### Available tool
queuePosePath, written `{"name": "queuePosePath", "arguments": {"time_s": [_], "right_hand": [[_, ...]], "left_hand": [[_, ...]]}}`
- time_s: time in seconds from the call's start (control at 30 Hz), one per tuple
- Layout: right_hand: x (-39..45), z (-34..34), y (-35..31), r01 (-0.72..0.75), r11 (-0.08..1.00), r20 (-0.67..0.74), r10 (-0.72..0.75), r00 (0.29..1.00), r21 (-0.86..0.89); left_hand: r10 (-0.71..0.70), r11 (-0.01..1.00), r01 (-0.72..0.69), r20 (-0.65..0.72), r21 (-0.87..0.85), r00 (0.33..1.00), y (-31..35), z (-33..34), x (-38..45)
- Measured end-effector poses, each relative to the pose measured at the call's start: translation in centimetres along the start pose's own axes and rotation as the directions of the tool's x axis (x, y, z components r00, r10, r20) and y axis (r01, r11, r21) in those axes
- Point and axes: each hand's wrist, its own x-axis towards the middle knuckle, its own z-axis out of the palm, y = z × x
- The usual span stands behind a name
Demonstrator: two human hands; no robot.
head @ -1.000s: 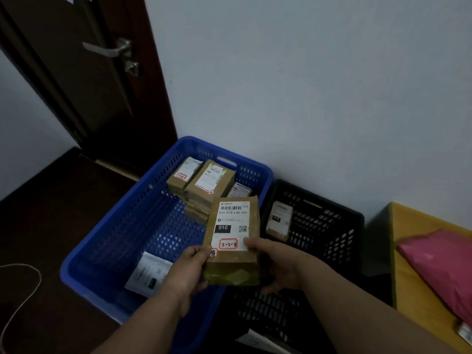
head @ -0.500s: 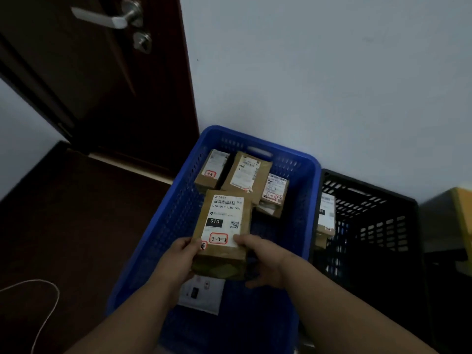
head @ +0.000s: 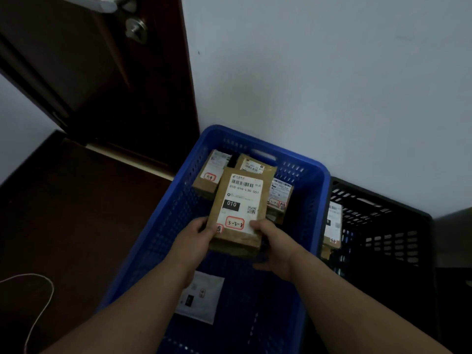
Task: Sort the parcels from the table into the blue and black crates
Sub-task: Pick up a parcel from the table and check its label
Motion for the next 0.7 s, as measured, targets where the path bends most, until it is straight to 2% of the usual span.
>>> {"name": "queuePosePath", "arguments": {"time_s": [0.37, 0.57, 0.7], "right_hand": [[5.3, -3.6, -6.9, 0.139, 0.989, -0.063, -0.142, 0.988, -0.057], [8.1, -3.9, -6.5, 0.219, 0.973, -0.073, -0.224, 0.972, -0.073], [8.8, -3.9, -6.6, 0.303, 0.951, -0.073, -0.307, 0.949, -0.059]], "left_hand": [[0.094, 0.988, -0.089, -0.031, 0.124, 0.995, 5.4, 5.4, 9.1], [0.083, 0.979, -0.067, -0.076, 0.19, 0.994, 4.6, 6.5, 13.1], [0.144, 0.972, -0.116, -0.128, 0.203, 0.981, 5.0, 6.9, 13.8]]}}
